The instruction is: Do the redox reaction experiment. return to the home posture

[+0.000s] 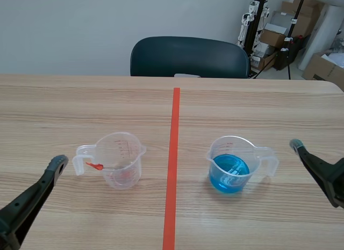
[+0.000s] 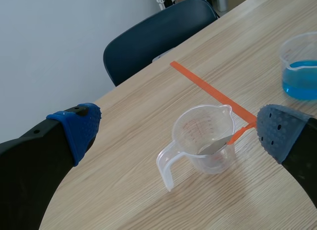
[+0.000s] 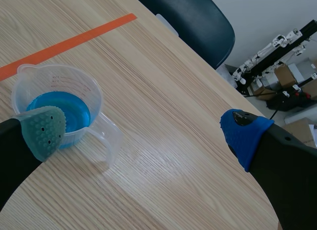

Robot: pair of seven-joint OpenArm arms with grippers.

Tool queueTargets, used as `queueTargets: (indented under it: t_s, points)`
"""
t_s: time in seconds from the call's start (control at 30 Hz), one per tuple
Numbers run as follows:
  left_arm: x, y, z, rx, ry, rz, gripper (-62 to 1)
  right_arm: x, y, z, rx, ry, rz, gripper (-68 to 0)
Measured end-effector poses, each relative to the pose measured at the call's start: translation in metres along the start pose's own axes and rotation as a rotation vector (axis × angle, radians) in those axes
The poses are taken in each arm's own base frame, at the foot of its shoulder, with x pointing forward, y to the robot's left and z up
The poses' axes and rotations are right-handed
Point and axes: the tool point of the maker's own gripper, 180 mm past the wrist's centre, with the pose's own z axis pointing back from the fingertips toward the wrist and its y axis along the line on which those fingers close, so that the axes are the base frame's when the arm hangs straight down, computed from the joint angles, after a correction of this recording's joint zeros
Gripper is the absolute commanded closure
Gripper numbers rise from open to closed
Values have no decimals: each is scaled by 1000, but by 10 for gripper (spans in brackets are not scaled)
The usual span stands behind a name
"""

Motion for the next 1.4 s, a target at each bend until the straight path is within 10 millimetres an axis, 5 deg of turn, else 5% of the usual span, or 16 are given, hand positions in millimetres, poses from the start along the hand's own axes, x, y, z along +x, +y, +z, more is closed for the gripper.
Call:
queueTargets:
  t_s: [0.47, 1.4]
  points:
    - [0, 0, 0, 0, 0, 0, -623, -4, 24, -3, 87, 16, 21, -679]
    - [-2, -5, 0, -26, 14, 13, -623, -4, 24, -2, 88, 19, 28, -679]
